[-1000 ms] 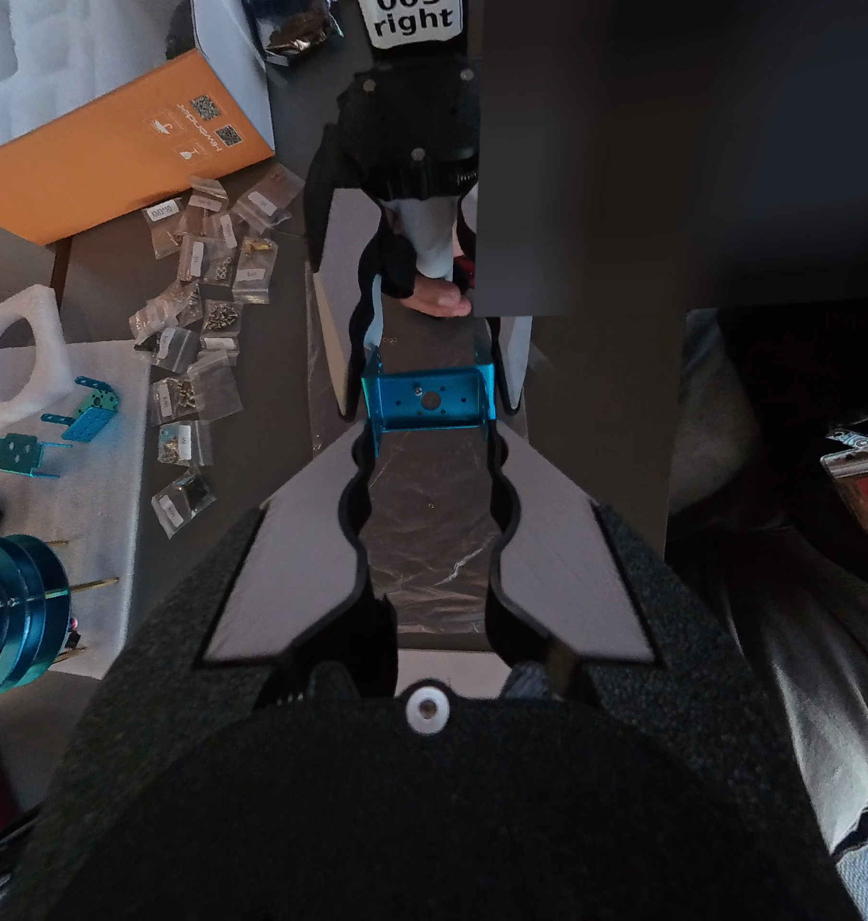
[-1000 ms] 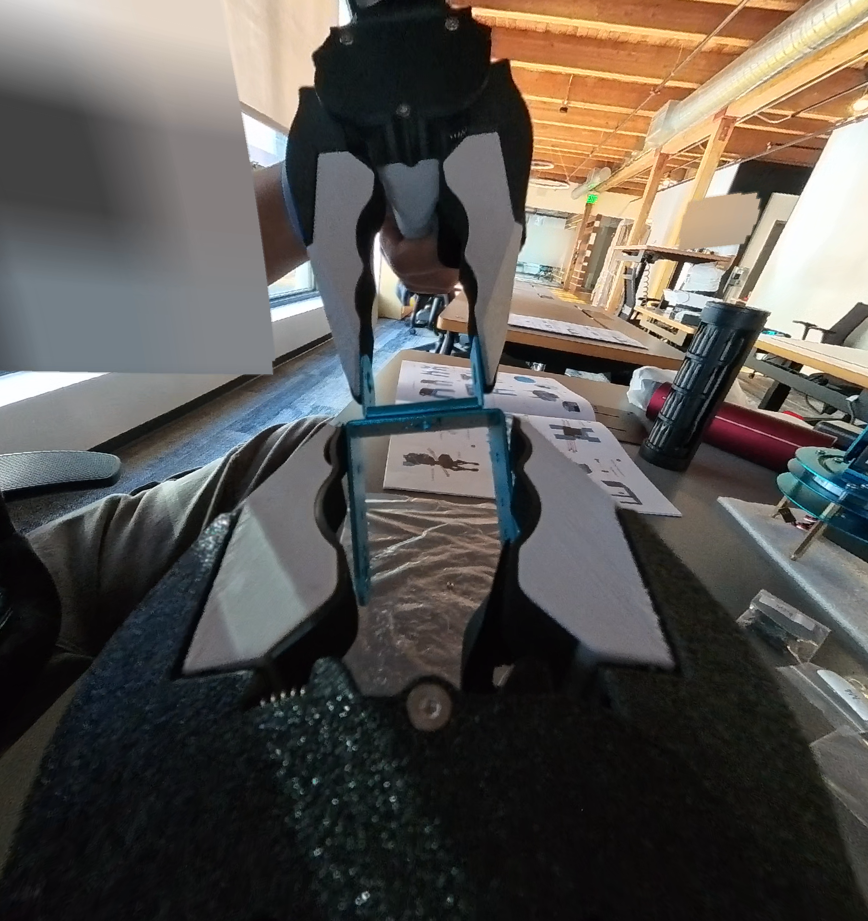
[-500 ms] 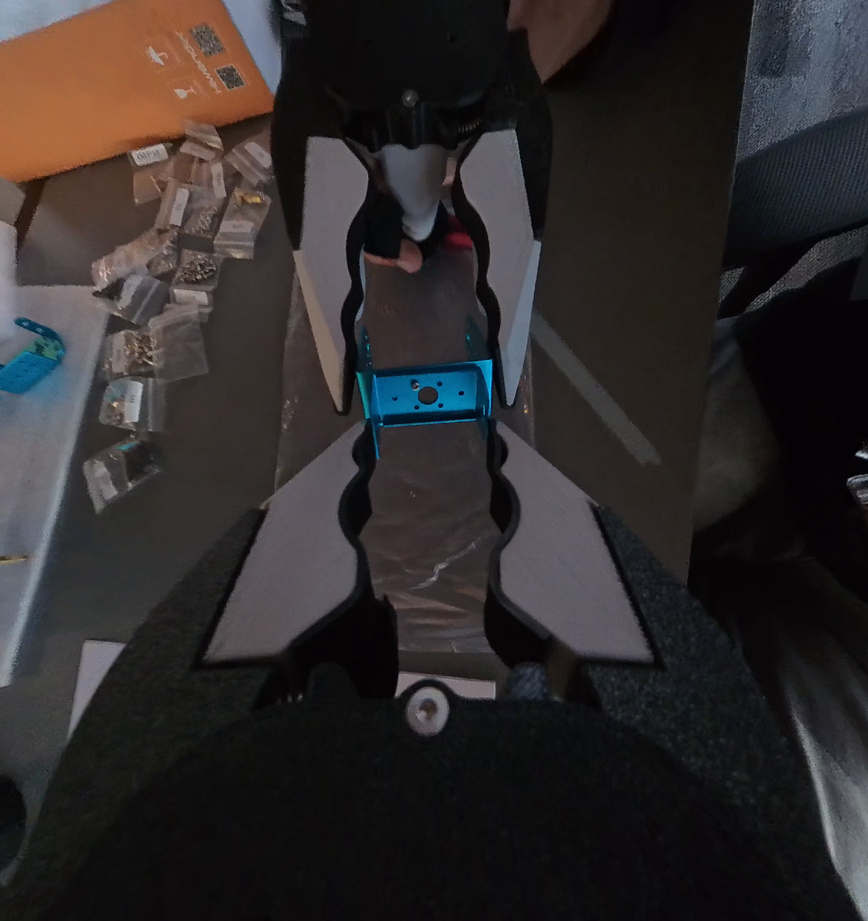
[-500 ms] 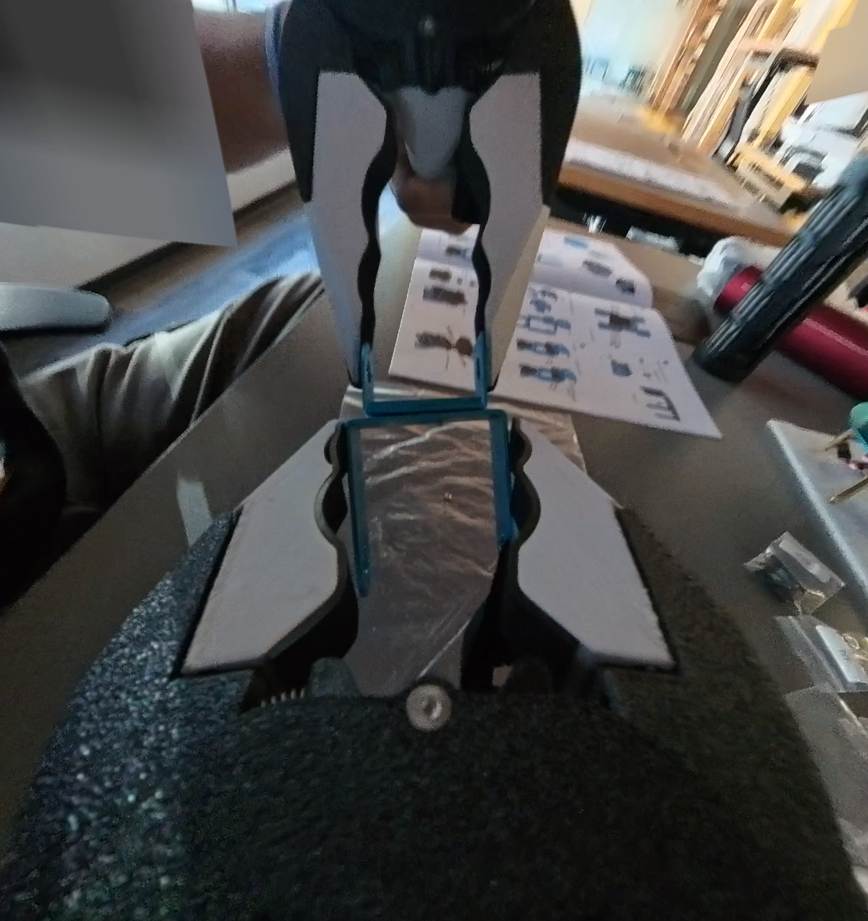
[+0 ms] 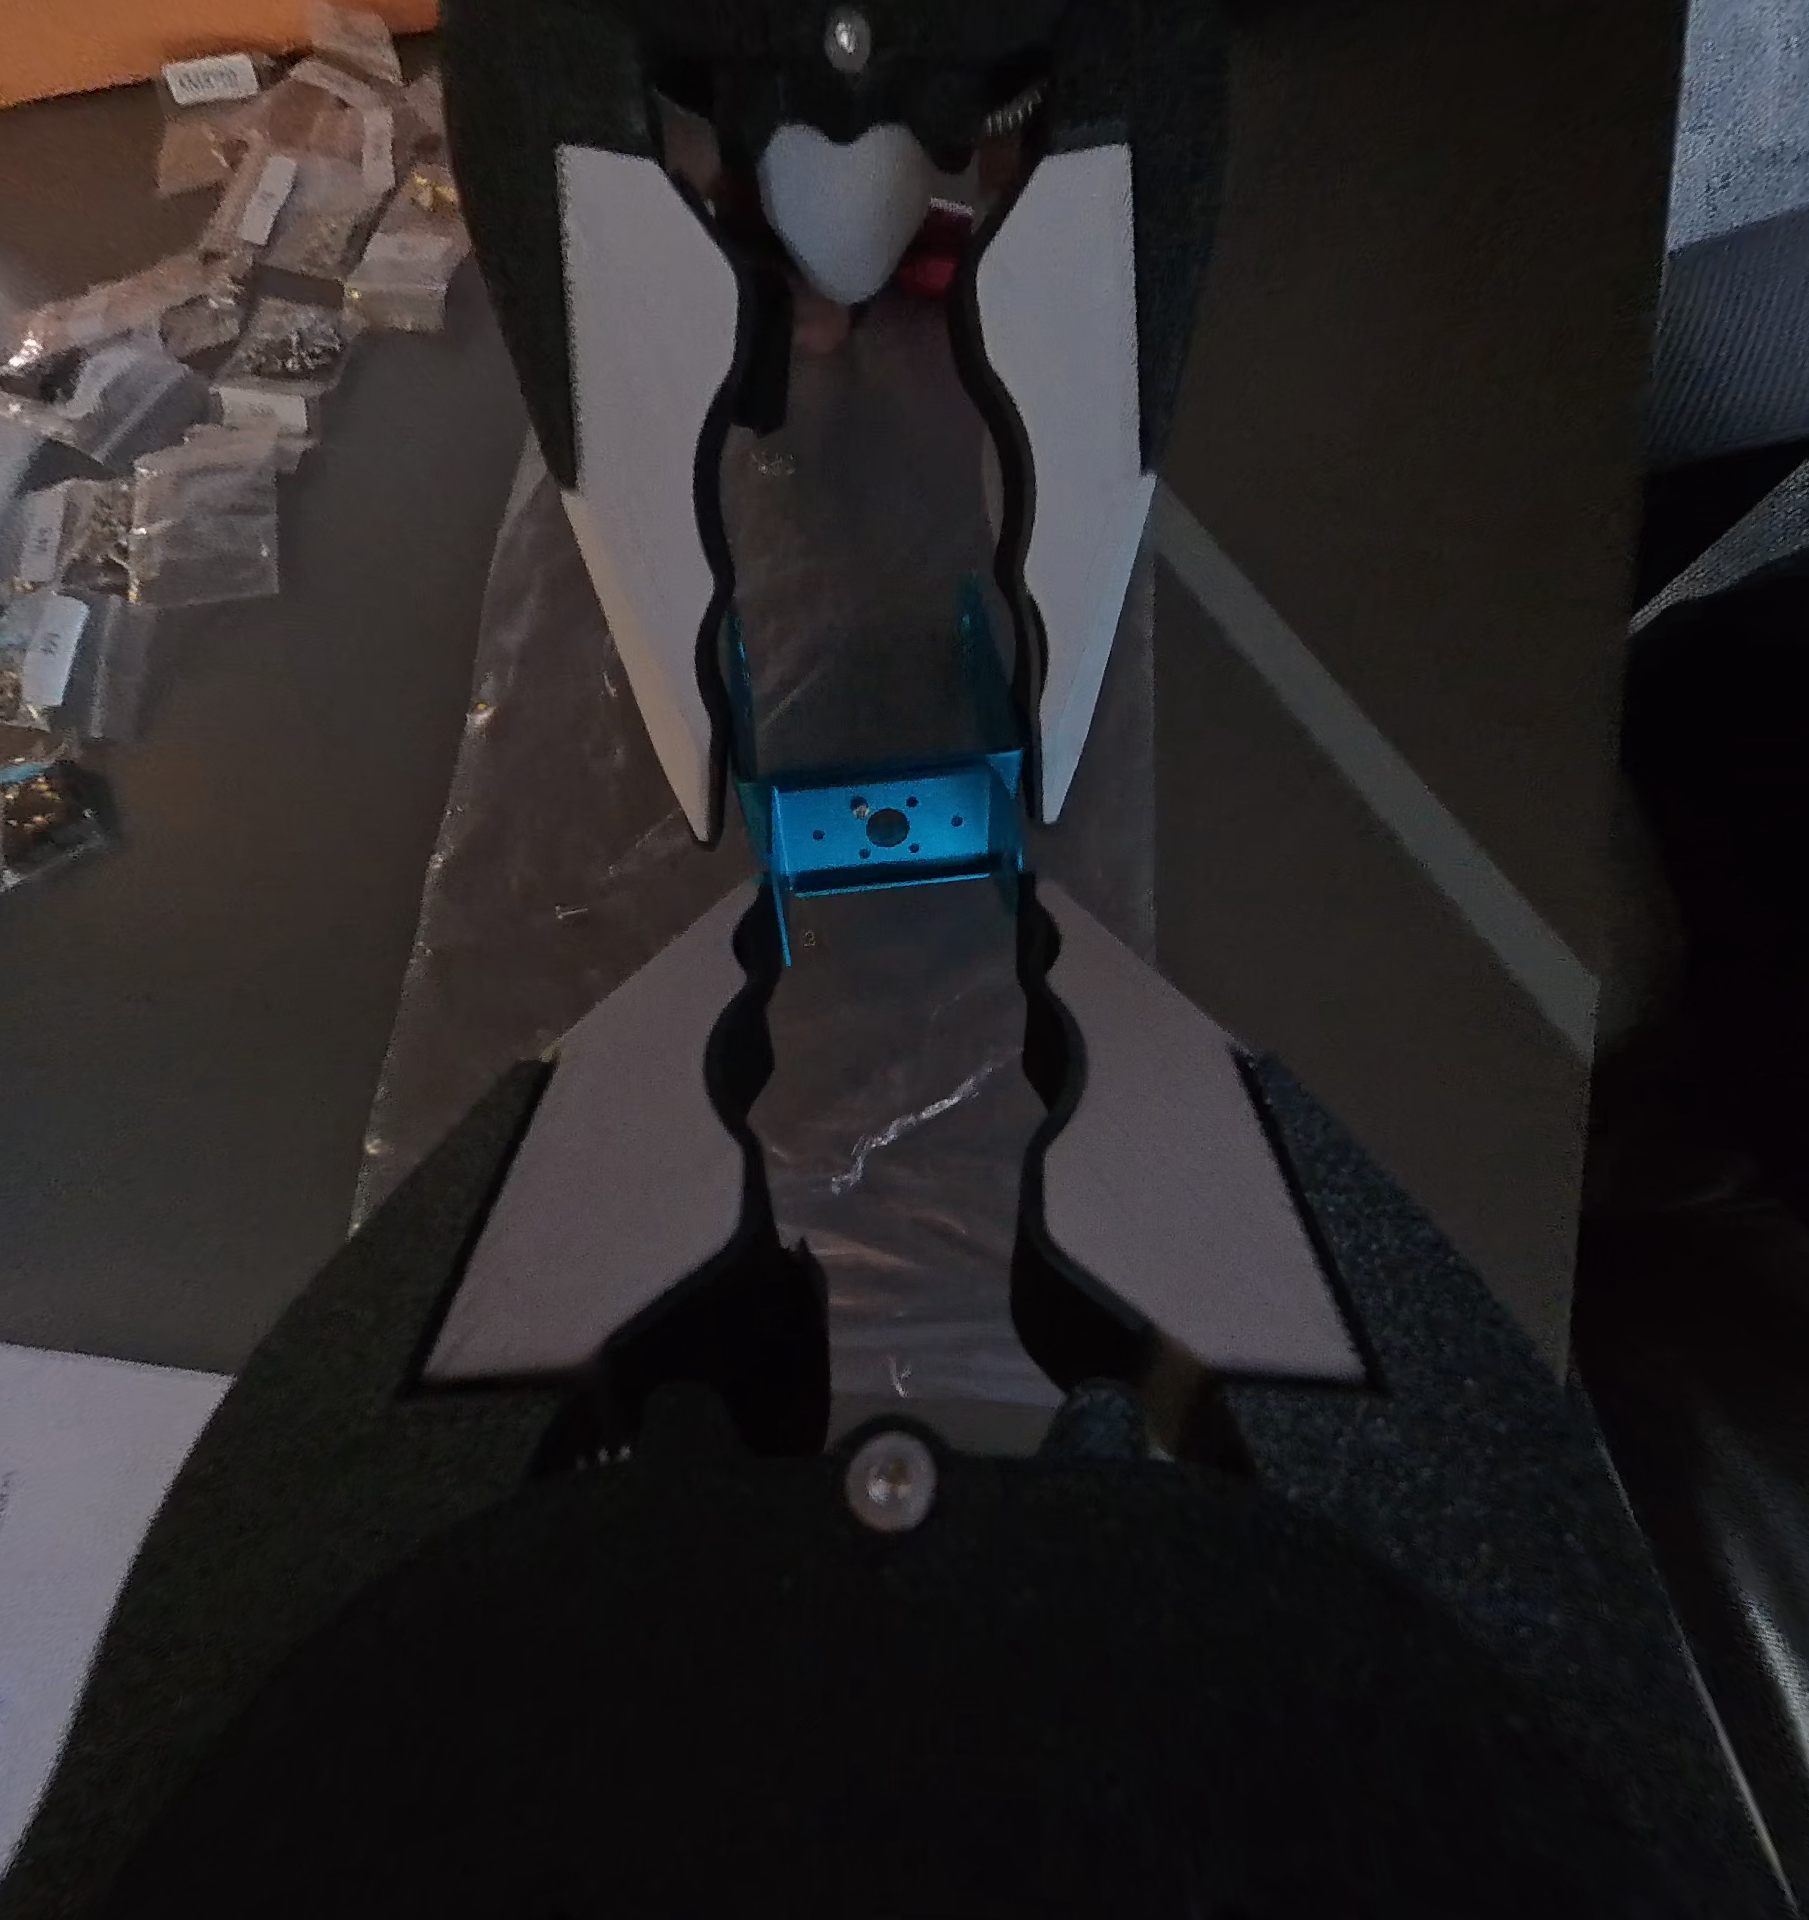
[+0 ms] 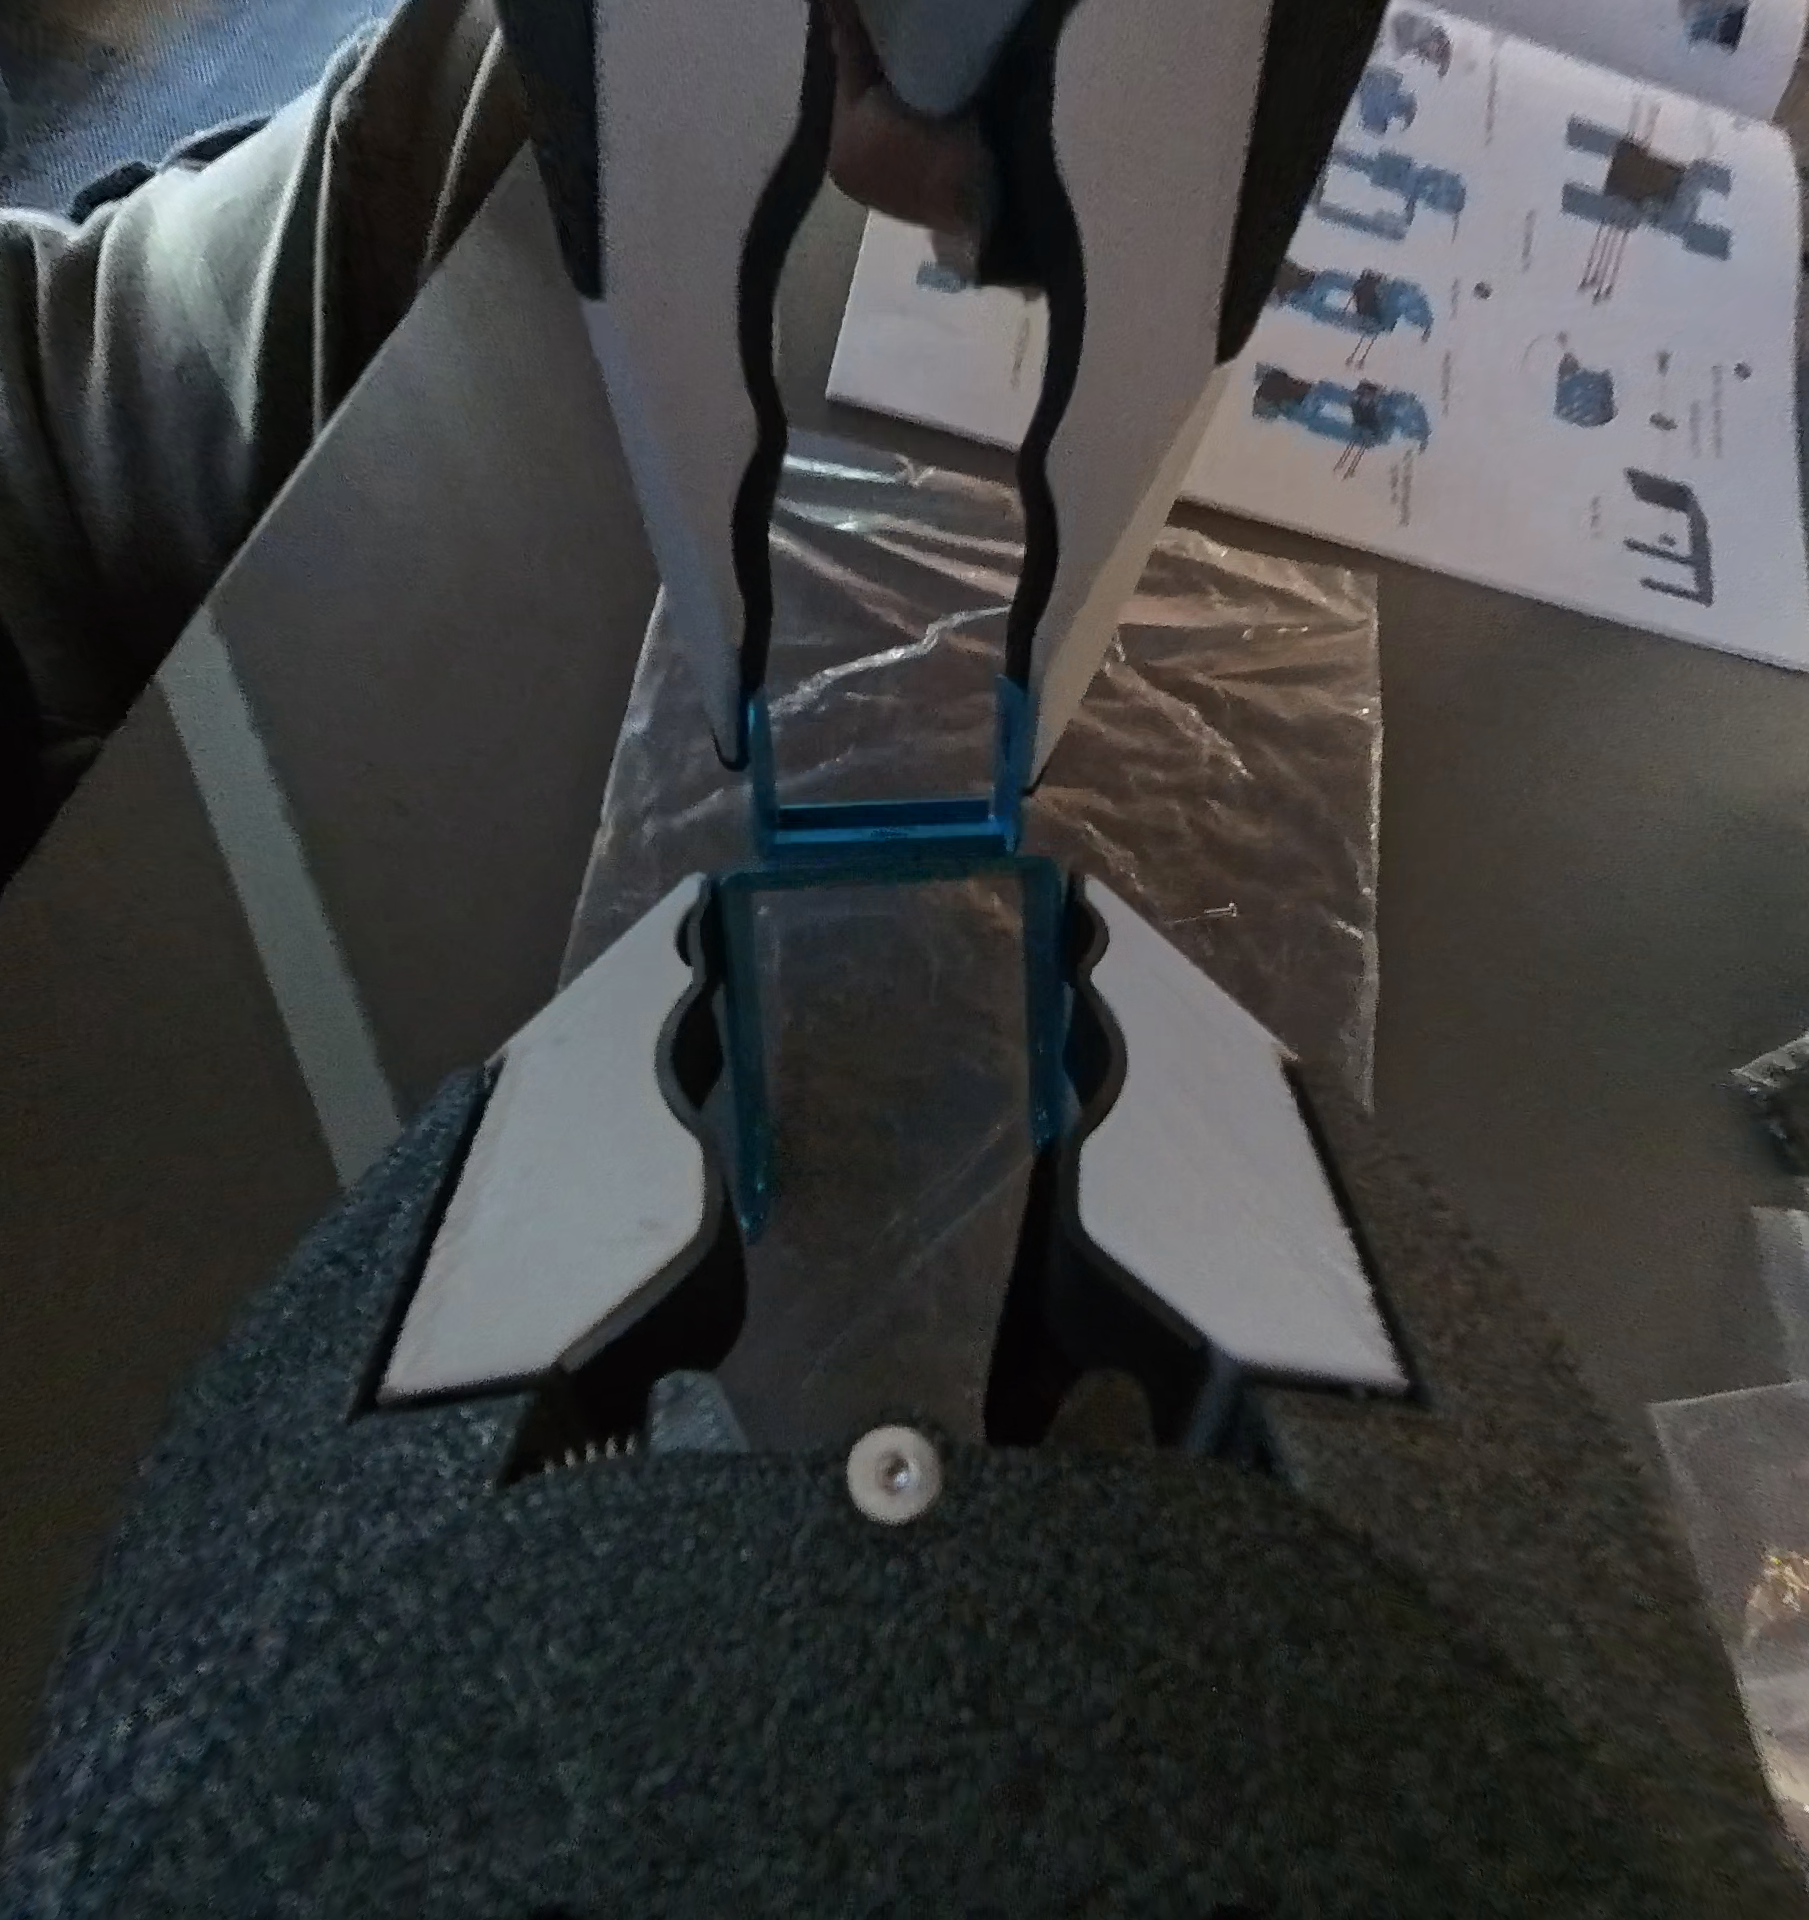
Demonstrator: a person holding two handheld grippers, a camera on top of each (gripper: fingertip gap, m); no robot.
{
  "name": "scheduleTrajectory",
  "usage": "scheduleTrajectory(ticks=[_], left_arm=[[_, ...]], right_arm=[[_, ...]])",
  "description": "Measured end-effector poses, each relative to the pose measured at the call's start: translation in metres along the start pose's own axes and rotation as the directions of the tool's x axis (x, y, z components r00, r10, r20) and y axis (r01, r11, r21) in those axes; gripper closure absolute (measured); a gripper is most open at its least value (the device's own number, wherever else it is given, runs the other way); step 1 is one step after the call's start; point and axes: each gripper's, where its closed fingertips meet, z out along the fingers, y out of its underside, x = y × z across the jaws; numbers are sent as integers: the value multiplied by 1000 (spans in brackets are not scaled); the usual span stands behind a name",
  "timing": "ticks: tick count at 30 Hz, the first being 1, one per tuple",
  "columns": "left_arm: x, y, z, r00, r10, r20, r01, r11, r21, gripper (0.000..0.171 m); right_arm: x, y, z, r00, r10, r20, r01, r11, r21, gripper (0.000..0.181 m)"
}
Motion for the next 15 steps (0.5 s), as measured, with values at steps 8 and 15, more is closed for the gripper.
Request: scheduleTrajectory(ticks=[8,15], left_arm=[[-1,14,14,1000,-7,-12,7,1000,-19,127],[1,20,19,999,-12,-35,10,998,-58,126]], right_arm=[[-1,10,6,998,32,63,-30,999,-26,116],[-3,11,7,995,44,88,-42,999,-25,115]])
